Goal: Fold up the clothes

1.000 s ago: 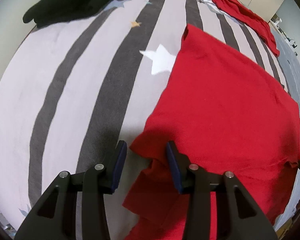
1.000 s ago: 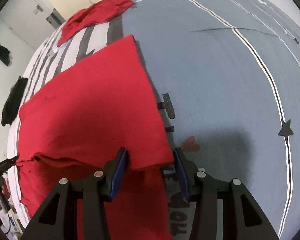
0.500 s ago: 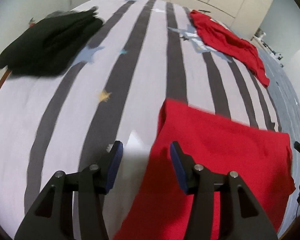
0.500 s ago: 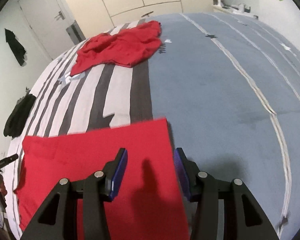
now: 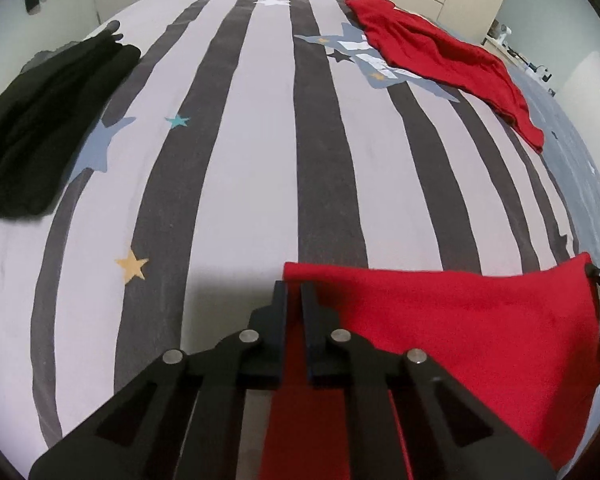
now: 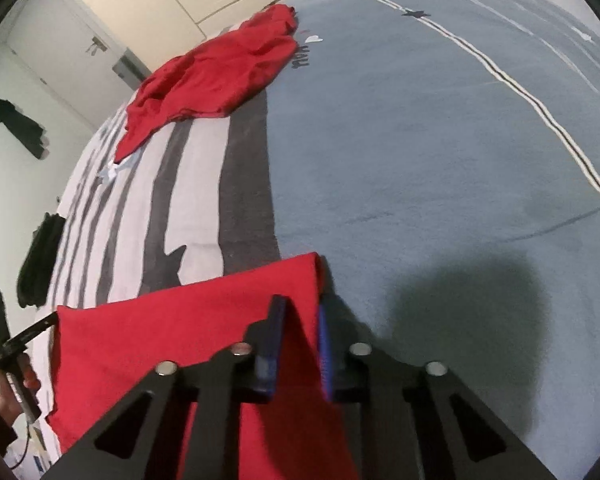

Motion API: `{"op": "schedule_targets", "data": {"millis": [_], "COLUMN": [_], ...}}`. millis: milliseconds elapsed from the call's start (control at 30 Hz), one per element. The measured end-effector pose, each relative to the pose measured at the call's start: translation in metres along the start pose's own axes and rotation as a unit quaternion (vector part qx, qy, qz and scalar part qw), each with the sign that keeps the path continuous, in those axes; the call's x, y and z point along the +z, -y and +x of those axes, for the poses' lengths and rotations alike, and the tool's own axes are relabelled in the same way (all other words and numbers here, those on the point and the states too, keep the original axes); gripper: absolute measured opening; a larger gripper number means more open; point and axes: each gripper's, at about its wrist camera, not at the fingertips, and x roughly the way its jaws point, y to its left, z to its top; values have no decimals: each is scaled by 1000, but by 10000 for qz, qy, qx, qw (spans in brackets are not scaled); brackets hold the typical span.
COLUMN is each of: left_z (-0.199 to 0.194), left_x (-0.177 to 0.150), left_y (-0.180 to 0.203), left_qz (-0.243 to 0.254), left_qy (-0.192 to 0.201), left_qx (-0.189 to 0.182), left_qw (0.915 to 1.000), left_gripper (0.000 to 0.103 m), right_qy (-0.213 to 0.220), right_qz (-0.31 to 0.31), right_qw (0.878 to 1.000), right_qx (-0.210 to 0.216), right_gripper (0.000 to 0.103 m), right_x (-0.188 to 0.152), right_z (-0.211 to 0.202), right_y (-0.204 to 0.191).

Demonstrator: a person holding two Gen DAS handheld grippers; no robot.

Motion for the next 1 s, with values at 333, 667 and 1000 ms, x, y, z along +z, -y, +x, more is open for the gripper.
{"op": "schedule_targets", "data": {"millis": [333,667,1000], "left_z": [-23,-87,-173], "left_x": [8,-43,-220], "left_y": [-10,-28,-13], "left_qz": [-373,-539,-681], "left_qy": [217,431,-93], "left_qx": [151,113,10], "left_qw": [9990,9976,9976], "left_gripper": [2,24,43], "right_qy": [160,421,-107], "right_qz": [173,-42,-296], "right_qw": [9997,9989,9992], "right_qx": [-41,-178,-241], "right_gripper": [11,23,26], "right_x": [4,-46,-197], "right_z": [-6,-75,-158], "right_y": [7,17,5]}}
